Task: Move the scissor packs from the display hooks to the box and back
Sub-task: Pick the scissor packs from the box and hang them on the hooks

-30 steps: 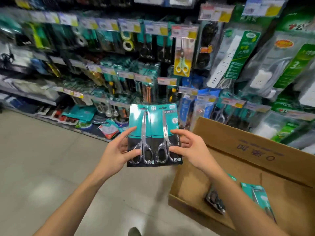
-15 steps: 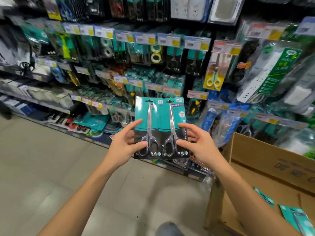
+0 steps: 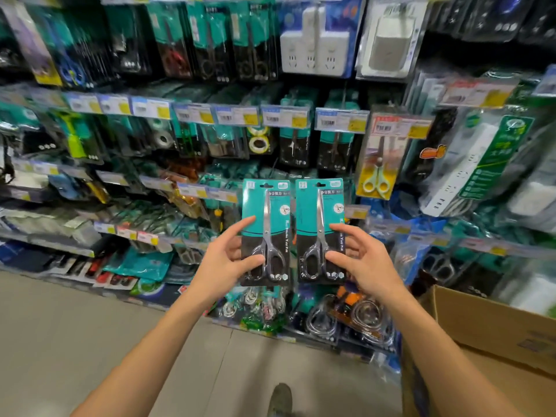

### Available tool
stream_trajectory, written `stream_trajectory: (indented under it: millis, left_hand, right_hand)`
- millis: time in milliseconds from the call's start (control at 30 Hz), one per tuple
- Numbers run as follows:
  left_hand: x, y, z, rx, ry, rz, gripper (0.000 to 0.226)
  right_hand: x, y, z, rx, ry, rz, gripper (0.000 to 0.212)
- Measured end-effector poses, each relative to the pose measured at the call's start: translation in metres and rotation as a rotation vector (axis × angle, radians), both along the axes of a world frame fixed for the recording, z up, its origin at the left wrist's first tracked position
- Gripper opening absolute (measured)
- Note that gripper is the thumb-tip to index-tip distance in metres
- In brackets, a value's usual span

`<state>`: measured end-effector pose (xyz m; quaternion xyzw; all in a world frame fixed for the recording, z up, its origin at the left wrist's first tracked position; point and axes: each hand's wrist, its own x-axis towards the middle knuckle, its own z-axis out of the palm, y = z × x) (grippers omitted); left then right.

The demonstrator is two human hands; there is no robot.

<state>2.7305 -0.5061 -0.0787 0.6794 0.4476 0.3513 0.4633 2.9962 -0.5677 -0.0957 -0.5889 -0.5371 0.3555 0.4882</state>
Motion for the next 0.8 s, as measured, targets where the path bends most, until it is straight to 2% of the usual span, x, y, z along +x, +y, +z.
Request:
stream_trajectory:
  millis: [200, 367, 600, 800]
  left_hand:
    - [0.032, 0.08, 0.008, 0.057, 0.106, -0.101, 0.068]
    - [0.049, 0.128, 0.007, 0.07, 0.114, -0.166, 0.066]
    - [0.06, 0.162, 0.006, 0.093, 0.07, -0.165, 0.065]
    - [0.061, 0.171, 0.001, 0.109, 0.057, -0.181, 0.066]
  right_hand:
    - [0.026, 0.061, 0.012, 0.005, -0.001, -0.082, 0.048]
    - [0.038, 0.098, 0.013, 0.041, 0.003, -0.148, 0.048]
    - [0.048, 0.12, 0.015, 0.14, 0.046, -0.223, 0.046]
    - [0.046, 0.121, 0.015, 0.163, -0.029, -0.215, 0.049]
